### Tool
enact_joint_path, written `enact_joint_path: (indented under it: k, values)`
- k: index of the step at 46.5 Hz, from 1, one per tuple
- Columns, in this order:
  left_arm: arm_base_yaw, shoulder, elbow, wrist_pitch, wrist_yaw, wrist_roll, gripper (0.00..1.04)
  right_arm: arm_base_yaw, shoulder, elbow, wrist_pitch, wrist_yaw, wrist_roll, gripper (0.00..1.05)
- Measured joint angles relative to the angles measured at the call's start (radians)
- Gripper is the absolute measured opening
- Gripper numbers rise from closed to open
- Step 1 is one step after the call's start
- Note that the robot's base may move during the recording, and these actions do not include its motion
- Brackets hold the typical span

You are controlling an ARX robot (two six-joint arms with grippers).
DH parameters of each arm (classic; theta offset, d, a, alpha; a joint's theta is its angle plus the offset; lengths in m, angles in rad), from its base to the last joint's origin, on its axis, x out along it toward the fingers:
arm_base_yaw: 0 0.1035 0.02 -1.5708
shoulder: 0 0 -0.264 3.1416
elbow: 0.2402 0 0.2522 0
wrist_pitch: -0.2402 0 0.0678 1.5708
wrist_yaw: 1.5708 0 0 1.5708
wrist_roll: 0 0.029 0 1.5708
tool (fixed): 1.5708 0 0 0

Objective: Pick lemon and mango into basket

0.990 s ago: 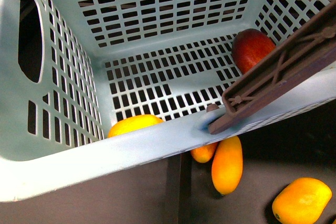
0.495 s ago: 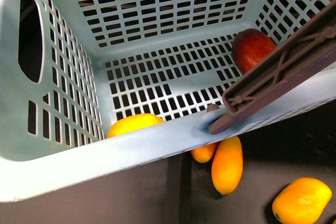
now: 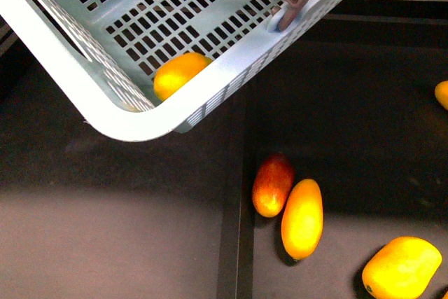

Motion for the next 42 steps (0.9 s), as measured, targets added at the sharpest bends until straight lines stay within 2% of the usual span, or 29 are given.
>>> enact_joint_path:
  k: [18, 28, 42]
  values:
    - [0.072, 0.033, -0.042, 0.082, 0.050, -0.042, 0.07, 0.000, 0.000, 0.000, 0.000, -0.001, 0.000, 0.96]
    - [0.208, 0.202, -0.040, 0.147, 0.078, -0.143, 0.07, 0.000, -0.001, 0.000, 0.000, -0.001, 0.000, 0.96]
    - [0.318, 0.445, 0.134, 0.139, 0.082, -0.178, 0.07, 0.000, -0.001, 0.000, 0.000, -0.001, 0.000, 0.96]
